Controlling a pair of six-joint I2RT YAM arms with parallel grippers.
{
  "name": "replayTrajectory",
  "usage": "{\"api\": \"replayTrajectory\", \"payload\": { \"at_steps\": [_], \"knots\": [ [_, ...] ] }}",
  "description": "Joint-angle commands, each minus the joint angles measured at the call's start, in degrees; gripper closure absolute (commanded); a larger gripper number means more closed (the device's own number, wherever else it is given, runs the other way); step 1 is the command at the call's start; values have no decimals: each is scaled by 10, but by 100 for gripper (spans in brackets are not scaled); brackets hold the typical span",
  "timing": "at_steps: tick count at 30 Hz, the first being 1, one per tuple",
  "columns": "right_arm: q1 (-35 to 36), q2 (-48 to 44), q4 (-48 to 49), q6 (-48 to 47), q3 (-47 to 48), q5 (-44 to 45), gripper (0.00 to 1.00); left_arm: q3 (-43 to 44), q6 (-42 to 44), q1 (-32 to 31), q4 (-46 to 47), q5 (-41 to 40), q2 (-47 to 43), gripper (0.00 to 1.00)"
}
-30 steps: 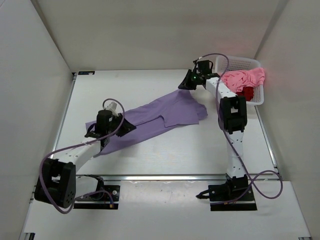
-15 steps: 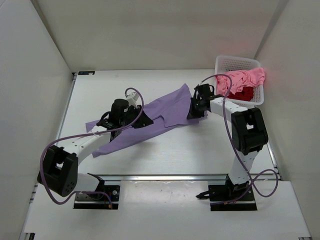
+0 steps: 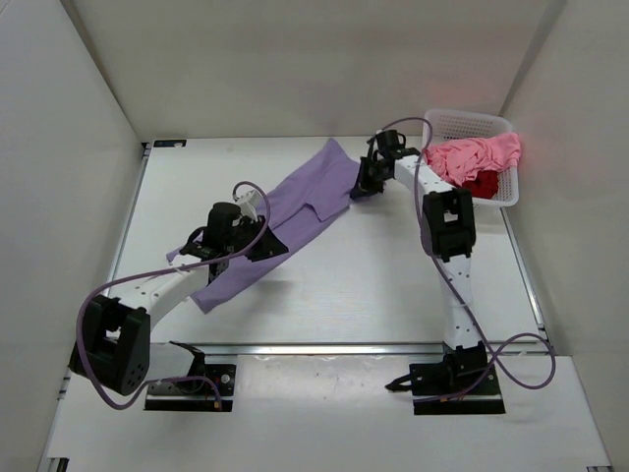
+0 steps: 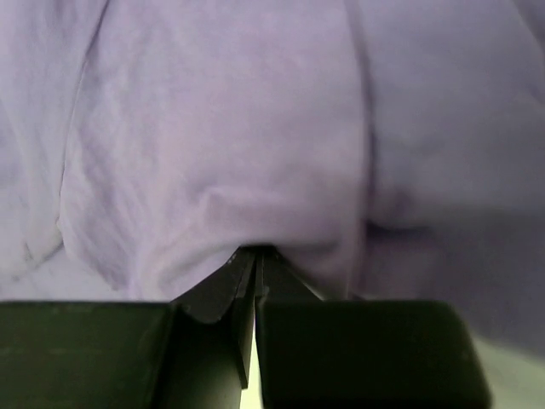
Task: Fold and stack the t-shirts
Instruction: Rotate the tshirt 90 degrees
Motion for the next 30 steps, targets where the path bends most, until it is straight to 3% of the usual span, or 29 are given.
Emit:
{"api": "replayTrajectory", "payload": {
  "at_steps": [1,3,5,7,11,14,16,17,18,19,20,22,23,26,27,29,30],
  "knots": [
    [-5,136,-88,0,203,-15,100,-1,7,18,-8,4,-32,81],
    [-13,208,-120,23,417,-25,100,9,14,18,-26,-2,-28,79],
    [-26,207,-114,51,451,-65,100,17,19,18,-39,-10,-18,78],
    [-23,165,-162,11,503,-29,100,34,23,19,-47,-22,-18,76],
    [-4,31,-215,-22,459,13,100,25,6,25,-25,-23,-24,73],
    [38,-69,-233,-49,350,30,100,20,7,35,-28,-25,-37,68],
    [84,-156,-210,-69,149,58,99,17,12,39,-41,-37,-54,61],
    [123,-240,-146,-66,70,96,96,12,13,42,-45,-42,-63,58],
    [161,-284,-31,-59,-104,124,89,13,17,44,-58,-52,-71,52],
    [177,-365,20,-40,-252,134,83,11,21,45,-65,-59,-74,43],
    [196,-429,118,-2,-370,134,71,8,22,44,-72,-68,-79,40],
    [206,-486,319,78,-512,92,55,1,17,45,-68,-74,-80,29],
    [207,-491,363,127,-567,52,53,-4,13,51,-62,-76,-83,24],
    [246,-430,459,181,-577,33,50,-1,-2,75,-52,-77,-80,22],
    [263,-389,462,188,-564,33,51,6,-7,81,-49,-79,-80,26],
    [287,-343,484,210,-528,27,53,17,-14,98,-47,-68,-83,43],
    [306,-315,504,220,-512,34,54,22,-17,100,-44,-73,-85,45]
  ]
}}
